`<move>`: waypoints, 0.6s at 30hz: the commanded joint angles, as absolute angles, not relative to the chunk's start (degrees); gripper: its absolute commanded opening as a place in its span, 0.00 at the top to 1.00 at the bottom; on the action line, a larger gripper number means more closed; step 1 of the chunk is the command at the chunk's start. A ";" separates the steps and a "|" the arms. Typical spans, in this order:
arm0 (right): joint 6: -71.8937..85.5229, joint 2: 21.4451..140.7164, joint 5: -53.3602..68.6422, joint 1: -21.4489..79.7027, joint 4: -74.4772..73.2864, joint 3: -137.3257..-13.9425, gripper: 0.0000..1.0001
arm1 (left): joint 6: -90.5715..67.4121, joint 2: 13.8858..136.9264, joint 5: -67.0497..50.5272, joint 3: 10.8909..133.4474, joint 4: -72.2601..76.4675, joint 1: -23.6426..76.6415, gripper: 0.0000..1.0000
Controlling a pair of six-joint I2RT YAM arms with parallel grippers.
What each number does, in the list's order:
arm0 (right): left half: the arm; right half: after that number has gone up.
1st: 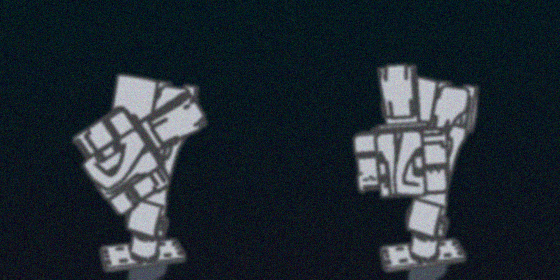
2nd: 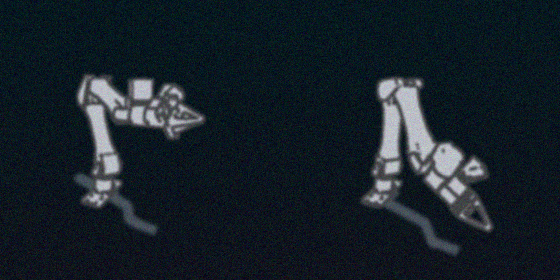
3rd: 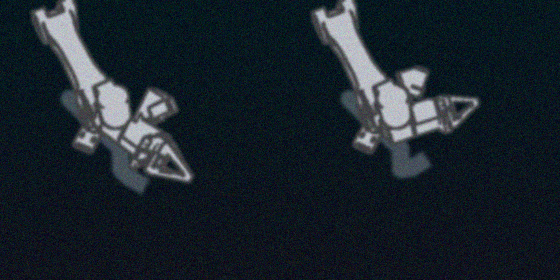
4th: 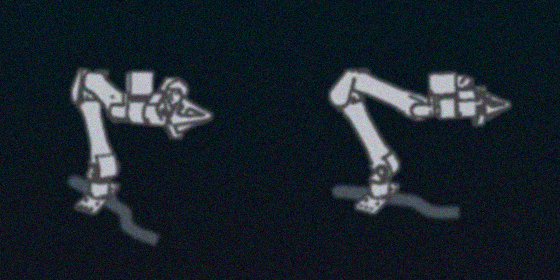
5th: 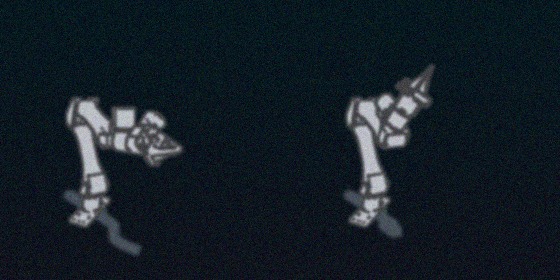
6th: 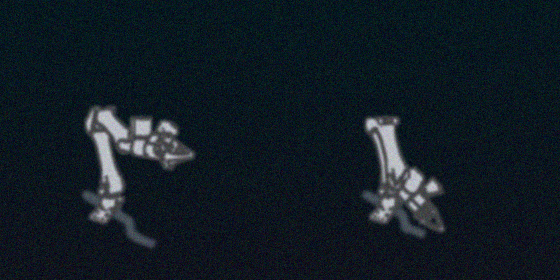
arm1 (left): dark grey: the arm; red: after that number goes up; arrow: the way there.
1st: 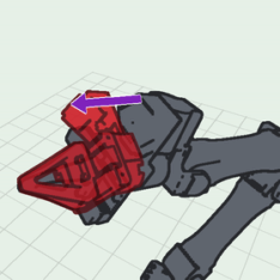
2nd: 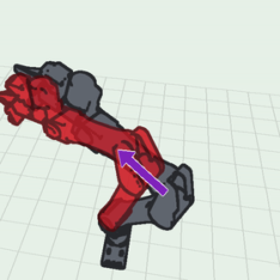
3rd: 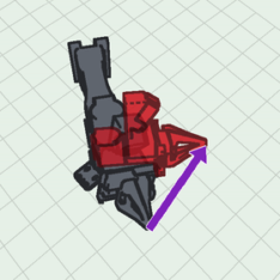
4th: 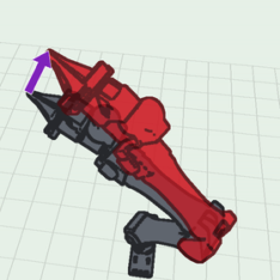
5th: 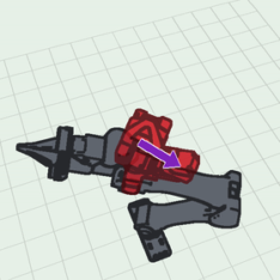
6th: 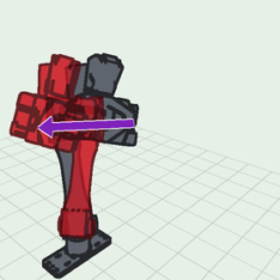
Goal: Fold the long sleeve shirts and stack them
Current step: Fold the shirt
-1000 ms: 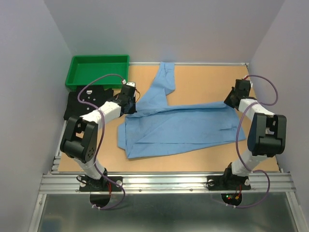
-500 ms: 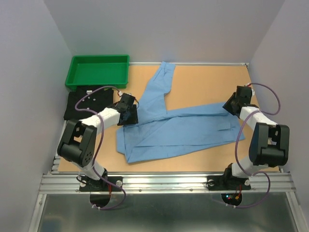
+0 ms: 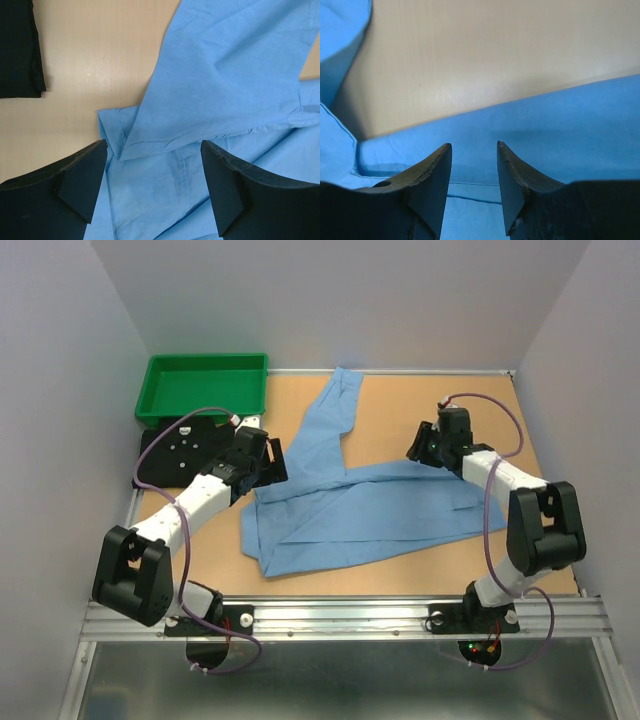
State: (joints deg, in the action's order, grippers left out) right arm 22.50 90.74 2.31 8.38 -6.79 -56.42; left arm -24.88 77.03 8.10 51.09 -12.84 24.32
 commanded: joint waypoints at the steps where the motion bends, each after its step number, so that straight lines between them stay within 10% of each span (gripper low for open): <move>1: 21.53 95.09 3.86 10.63 -6.15 -58.89 0.53 | -25.66 76.47 9.49 50.19 -11.16 24.52 0.11; 18: 24.08 88.41 0.53 12.48 -6.33 -42.19 0.52 | -24.08 77.25 7.56 50.62 -8.18 24.43 0.01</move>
